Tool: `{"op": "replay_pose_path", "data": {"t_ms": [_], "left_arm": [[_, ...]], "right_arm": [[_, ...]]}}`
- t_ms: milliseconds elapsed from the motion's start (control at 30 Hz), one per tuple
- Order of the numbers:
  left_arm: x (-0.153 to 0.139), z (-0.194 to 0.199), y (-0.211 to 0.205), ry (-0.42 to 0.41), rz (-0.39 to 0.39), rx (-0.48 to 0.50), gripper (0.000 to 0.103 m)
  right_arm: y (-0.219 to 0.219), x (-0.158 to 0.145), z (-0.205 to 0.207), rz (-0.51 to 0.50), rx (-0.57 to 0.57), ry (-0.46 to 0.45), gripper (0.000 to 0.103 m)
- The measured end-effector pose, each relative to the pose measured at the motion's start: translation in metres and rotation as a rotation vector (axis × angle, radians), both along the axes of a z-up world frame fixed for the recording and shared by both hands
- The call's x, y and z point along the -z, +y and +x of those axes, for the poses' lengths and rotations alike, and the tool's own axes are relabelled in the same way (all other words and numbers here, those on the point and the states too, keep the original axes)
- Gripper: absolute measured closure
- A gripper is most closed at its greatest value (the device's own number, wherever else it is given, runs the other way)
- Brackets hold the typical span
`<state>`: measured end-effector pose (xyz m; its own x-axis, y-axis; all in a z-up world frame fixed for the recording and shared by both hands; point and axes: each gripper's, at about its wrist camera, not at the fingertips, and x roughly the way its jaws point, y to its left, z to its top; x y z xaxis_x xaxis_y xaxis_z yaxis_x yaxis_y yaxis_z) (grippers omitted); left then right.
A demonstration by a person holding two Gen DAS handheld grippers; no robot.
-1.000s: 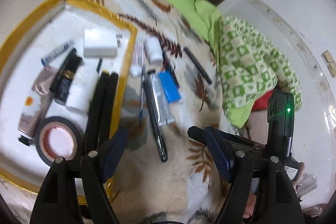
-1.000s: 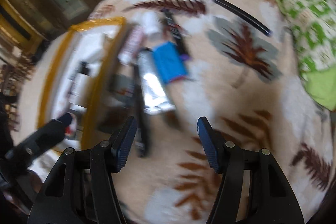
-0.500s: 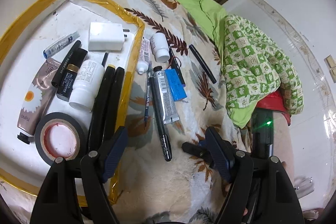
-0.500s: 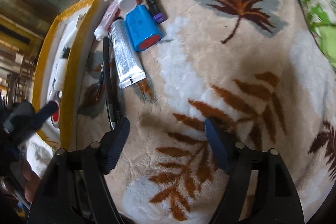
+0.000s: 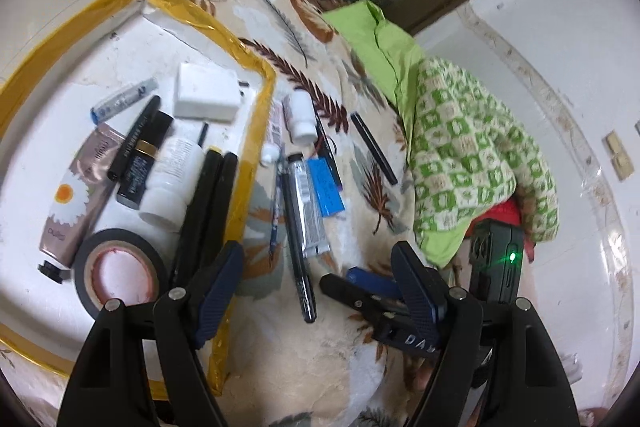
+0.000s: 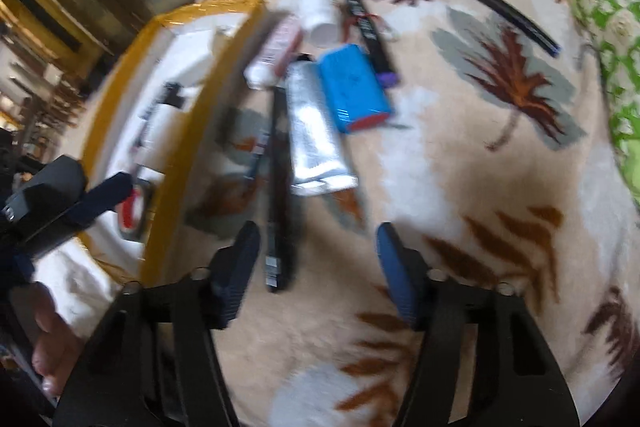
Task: Organize objects
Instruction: 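Move the right tool to the silver tube while the left tool approaches a black pen, then grasp the silver tube with the right tool while the left tool grasps the black pen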
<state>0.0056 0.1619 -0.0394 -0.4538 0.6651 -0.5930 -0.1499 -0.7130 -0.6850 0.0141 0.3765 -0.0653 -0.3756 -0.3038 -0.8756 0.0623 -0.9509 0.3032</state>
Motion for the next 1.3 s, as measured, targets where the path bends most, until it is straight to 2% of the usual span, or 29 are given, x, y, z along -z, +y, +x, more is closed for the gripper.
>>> {"op": "replay_pose_path", "data": {"t_ms": [67,133,200,333,400,600,667,800,867,900,1000,1067,1133,1233,1300], "left_arm": [[0.002,-0.001,-0.003,-0.010,0.010,-0.012,0.027],[0.003,-0.001,-0.006,-0.013,0.021,-0.013,0.027],[0.000,0.001,-0.005,-0.001,0.020,-0.009,0.027],[-0.005,0.005,-0.004,0.024,0.008,0.004,0.027],[-0.004,0.005,-0.005,0.023,0.013,0.000,0.027],[-0.002,0.004,-0.005,0.014,0.010,-0.010,0.027],[-0.003,0.005,-0.005,0.021,0.006,-0.010,0.027],[-0.005,0.005,-0.007,0.028,0.007,-0.018,0.027],[-0.005,0.005,-0.006,0.028,0.005,-0.019,0.027],[-0.005,0.006,-0.005,0.030,-0.001,-0.014,0.027],[-0.013,0.010,0.005,0.041,-0.022,0.030,0.027],[-0.019,0.013,0.020,0.032,0.003,0.119,0.027],[-0.021,0.013,0.047,0.002,-0.084,0.182,0.027],[-0.006,0.000,0.083,-0.109,-0.233,0.222,0.028],[0.008,-0.014,0.098,-0.166,-0.327,0.214,0.040]], "right_arm": [[-0.012,0.003,-0.004,0.011,-0.022,0.000,0.053],[-0.022,0.008,-0.008,0.037,-0.032,-0.001,0.067],[-0.025,0.018,-0.015,0.013,-0.038,-0.021,0.076],[-0.010,0.003,-0.010,-0.073,-0.040,0.015,0.076],[0.003,-0.003,-0.013,-0.055,0.000,0.041,0.076],[0.012,0.021,-0.055,-0.067,0.023,-0.011,0.076],[0.011,0.022,-0.066,-0.105,0.022,-0.011,0.073],[-0.006,0.021,-0.073,-0.049,-0.014,-0.002,0.063],[-0.015,0.018,-0.067,0.027,-0.043,0.019,0.066],[-0.017,0.017,-0.064,0.074,-0.042,0.023,0.073],[-0.004,0.012,-0.045,0.056,-0.024,0.014,0.073],[0.011,0.010,-0.028,0.056,0.000,0.011,0.073],[0.034,0.007,-0.010,0.042,0.042,-0.002,0.073],[0.067,0.004,0.009,0.038,0.107,-0.017,0.073],[0.081,0.005,0.014,0.026,0.128,-0.022,0.073]]}}
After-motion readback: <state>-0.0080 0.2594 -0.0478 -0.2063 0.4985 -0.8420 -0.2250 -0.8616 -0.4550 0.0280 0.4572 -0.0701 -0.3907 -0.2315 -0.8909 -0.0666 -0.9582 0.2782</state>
